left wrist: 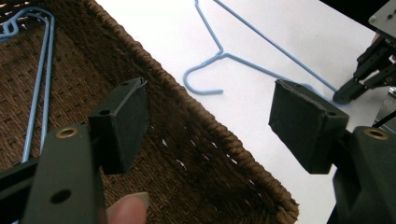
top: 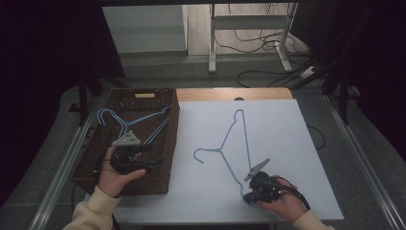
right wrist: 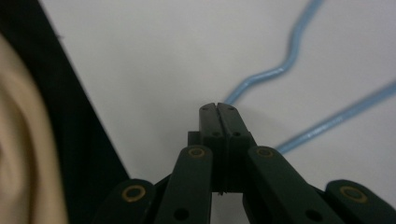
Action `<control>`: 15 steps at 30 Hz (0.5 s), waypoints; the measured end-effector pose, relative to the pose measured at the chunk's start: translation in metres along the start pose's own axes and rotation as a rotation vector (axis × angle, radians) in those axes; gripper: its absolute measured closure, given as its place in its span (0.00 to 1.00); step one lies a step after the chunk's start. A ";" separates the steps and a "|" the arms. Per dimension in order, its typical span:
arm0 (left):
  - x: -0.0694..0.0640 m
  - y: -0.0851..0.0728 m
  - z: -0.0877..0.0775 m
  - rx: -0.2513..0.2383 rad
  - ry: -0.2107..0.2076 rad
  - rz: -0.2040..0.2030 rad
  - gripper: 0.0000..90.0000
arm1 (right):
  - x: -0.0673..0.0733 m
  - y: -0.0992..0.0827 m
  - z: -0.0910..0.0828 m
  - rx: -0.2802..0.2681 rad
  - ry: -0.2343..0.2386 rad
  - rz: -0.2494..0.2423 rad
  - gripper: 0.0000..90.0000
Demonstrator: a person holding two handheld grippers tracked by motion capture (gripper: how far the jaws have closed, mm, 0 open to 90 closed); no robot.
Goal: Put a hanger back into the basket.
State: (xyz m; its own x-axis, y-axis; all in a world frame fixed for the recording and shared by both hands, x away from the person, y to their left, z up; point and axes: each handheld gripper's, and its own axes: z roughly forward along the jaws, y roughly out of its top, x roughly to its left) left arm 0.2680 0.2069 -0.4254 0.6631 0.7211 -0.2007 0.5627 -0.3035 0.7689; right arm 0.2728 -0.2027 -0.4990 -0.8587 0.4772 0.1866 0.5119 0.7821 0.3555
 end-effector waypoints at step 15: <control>0.001 -0.001 0.000 0.002 0.000 -0.001 0.31 | 0.035 0.043 0.029 -0.001 0.058 -0.130 1.00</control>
State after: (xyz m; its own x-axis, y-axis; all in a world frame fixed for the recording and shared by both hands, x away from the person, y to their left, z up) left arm 0.2684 0.2076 -0.4263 0.6623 0.7217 -0.2012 0.5642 -0.3036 0.7678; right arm 0.2648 -0.1411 -0.5034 -0.9176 0.3482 0.1916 0.3965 0.8352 0.3810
